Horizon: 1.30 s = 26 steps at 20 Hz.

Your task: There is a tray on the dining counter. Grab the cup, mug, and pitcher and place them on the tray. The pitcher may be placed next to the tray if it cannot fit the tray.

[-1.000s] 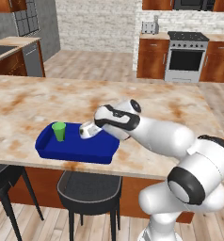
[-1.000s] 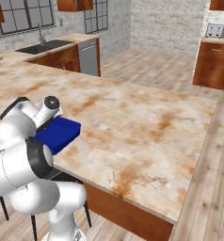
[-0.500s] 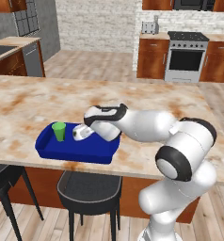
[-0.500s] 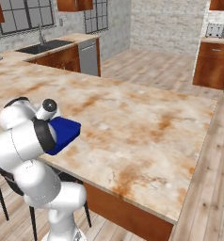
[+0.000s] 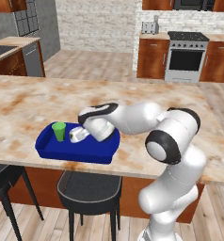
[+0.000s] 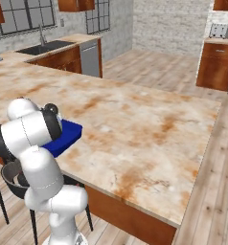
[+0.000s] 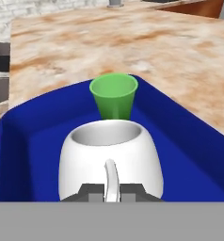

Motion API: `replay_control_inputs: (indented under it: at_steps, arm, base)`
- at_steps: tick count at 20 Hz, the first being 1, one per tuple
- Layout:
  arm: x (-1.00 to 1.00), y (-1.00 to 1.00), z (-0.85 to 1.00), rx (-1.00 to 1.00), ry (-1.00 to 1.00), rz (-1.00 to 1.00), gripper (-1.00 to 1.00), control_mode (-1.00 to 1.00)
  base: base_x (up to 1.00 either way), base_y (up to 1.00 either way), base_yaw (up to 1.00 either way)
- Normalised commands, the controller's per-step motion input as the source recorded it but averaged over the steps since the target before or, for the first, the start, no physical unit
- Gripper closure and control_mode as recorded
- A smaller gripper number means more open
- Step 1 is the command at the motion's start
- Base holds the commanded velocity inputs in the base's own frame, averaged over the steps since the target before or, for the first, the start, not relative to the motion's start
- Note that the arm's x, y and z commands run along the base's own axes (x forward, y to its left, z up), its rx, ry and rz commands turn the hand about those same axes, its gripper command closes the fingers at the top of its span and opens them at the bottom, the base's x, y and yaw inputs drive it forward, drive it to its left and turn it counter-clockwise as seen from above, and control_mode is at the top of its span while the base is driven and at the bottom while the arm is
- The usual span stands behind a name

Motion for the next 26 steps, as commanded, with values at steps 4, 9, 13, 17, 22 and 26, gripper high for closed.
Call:
replay_control_inputs:
  at_steps: [4,9,13,17,22,26]
  arm:
    - [0.27,0.03,-0.32,0.0,0.0,0.03,1.0,-1.0]
    - [0.26,0.08,-0.3,0.0,0.0,0.01,1.0,-1.0]
    - [0.23,0.07,-0.28,0.0,0.0,0.01,1.0,-1.0]
    - [0.23,0.11,-0.24,0.0,0.0,0.0,1.0,-1.0]
    - [0.17,0.09,-0.22,0.0,0.0,0.01,1.0,-1.0]
    - [0.11,0.05,-0.13,0.0,0.01,0.01,1.0,-1.0]
  base:
    - [0.0,0.0,0.0]
    - [0.0,0.0,0.0]
    - [0.0,0.0,0.0]
    - [0.0,0.0,0.0]
    - [0.0,0.0,0.0]
    - [0.0,0.0,0.0]
